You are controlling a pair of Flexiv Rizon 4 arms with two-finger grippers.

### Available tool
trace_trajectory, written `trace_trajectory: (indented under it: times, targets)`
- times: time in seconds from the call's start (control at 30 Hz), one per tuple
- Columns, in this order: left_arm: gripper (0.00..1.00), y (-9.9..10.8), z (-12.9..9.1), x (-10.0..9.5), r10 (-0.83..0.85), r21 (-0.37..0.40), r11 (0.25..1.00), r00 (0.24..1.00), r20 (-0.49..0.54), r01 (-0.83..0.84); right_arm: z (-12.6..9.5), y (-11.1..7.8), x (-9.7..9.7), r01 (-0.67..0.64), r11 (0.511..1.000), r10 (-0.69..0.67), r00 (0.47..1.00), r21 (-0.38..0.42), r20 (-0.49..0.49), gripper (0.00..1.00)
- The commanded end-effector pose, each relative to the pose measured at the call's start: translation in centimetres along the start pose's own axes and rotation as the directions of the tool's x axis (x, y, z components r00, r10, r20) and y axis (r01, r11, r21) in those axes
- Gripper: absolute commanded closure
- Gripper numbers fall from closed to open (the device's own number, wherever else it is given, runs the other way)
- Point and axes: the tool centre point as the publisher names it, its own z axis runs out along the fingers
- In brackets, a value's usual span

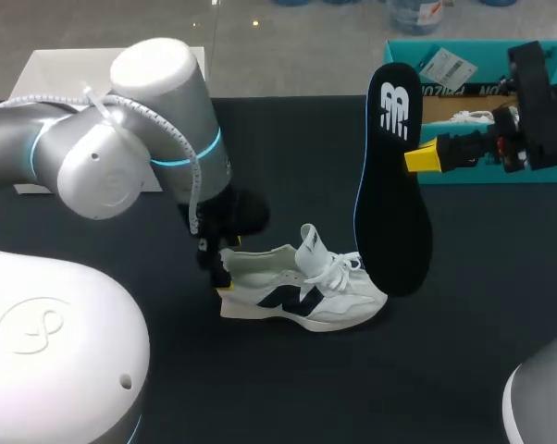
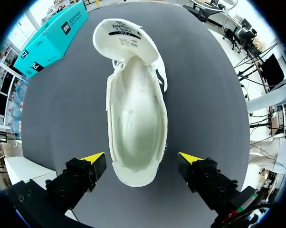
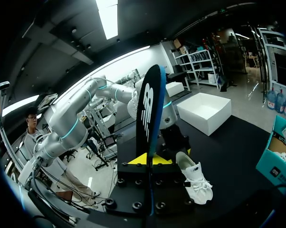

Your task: Take the shoe out of the shoebox, open the shoe tongue, remove and reinsert the insole, then place the shoe into the shoebox

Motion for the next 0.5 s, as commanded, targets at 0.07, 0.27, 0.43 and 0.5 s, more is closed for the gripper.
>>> trace_trajectory:
  times: [0.07,0.27,0.43,0.5]
  targets:
    - [0.00,-0.41,-0.14,0.31,0.004,-0.073,0.997,1.000,0.009,-0.003,0.28,0.18,-0.22,-0.001,1.000,0.001,1.000,0.004,-0.002,1.00]
    - [0.00,-0.41,-0.14,0.31,0.004,-0.073,0.997,1.000,0.009,-0.003,0.28,0.18,-0.22,-0.001,1.000,0.001,1.000,0.004,-0.002,1.00]
    - [0.00,-0.41,-0.14,0.31,0.004,-0.073,0.997,1.000,0.009,-0.003,0.28,0.18,-0.22,-0.001,1.000,0.001,1.000,0.004,-0.002,1.00]
    - [0.00,-0.41,-0.14,0.31,0.004,-0.073,0.997,1.000,0.009,-0.003,0.28,0.18,-0.22,-0.001,1.000,0.001,1.000,0.004,-0.002,1.00]
